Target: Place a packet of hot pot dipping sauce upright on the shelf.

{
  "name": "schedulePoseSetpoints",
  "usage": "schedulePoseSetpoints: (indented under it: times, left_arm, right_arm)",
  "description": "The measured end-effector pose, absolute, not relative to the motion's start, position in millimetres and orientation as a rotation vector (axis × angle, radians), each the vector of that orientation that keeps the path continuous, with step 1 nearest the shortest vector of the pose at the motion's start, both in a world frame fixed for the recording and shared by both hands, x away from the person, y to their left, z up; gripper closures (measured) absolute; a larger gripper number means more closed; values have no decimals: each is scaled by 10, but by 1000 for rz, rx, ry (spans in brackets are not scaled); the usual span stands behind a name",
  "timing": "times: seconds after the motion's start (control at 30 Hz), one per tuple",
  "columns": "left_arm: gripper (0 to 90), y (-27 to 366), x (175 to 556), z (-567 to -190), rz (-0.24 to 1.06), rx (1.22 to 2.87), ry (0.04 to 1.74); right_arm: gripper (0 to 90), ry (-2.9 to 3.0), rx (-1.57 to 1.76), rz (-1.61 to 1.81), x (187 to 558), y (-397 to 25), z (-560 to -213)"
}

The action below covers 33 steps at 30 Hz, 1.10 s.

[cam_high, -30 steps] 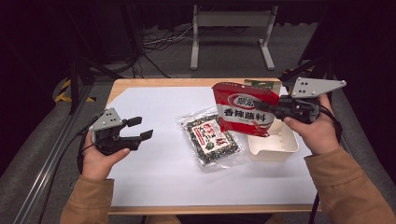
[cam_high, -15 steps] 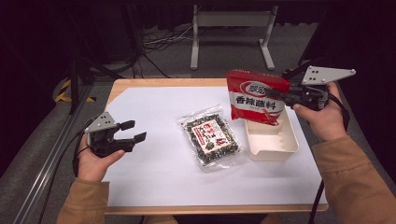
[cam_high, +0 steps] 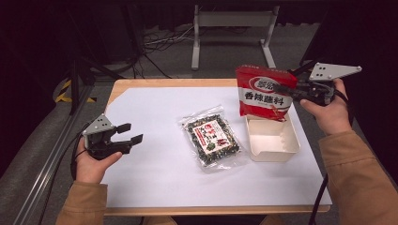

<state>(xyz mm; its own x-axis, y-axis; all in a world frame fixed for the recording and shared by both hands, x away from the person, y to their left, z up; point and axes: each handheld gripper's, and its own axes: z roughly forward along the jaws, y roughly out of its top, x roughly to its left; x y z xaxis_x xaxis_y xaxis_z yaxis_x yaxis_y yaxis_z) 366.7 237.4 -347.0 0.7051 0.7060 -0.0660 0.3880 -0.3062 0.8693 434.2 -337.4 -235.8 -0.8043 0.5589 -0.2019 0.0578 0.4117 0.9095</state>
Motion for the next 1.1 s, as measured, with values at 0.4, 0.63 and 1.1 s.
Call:
schedulePoseSetpoints:
  times: [0.4,0.63,1.1]
  left_arm:
    - [347,2365,3678,-3477,392,1928,840]
    - [345,2365,3677,-3481,387,1924,847]
    - [343,2369,3687,-3494,382,1929,847]
  right_arm:
    - [892,2207,556,1330,4504,-3480,-2501]
    - [892,2220,574,1310,4607,-3509,-2590]
    - [892,2229,527,1213,4834,-3492,-2745]
